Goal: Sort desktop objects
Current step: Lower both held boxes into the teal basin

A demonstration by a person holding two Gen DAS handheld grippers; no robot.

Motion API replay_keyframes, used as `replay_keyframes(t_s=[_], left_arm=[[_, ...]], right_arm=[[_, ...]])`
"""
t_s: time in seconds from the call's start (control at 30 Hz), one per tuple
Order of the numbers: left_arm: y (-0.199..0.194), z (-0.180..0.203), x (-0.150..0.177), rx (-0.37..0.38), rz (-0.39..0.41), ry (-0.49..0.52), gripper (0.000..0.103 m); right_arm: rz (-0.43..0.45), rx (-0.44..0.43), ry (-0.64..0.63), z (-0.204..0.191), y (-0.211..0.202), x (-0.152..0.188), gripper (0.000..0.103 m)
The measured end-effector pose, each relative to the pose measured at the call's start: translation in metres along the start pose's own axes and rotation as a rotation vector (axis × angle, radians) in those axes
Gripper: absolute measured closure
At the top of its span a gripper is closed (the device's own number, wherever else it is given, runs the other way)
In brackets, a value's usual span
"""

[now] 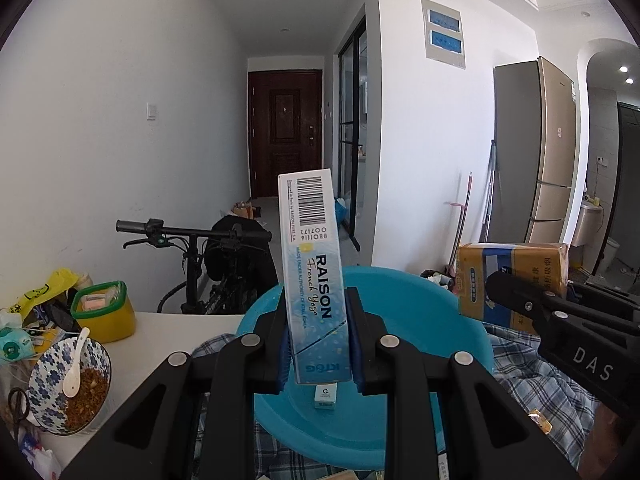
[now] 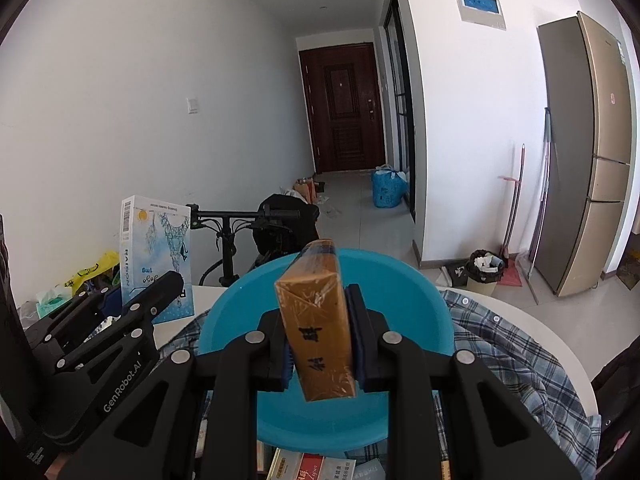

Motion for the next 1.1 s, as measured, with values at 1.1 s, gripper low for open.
replay_keyframes(t_s=[1.1], left_arm=[[0.141,-0.019,0.067,-0.002,-0.37,-0.041,0.078]], right_arm=[[-0.269,0.07,-0.017,0.003,0.108,0.034,0.082]])
Point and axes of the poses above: each gripper's, at about its wrist camera, not at the fingertips, and y roughly the way its jaws point, z to its right, x to its underside, the point moved 3 cm from there along y, roughly the way its jaws point, and after that the axes turned 5 degrees about -z, right-handed, at the moved point
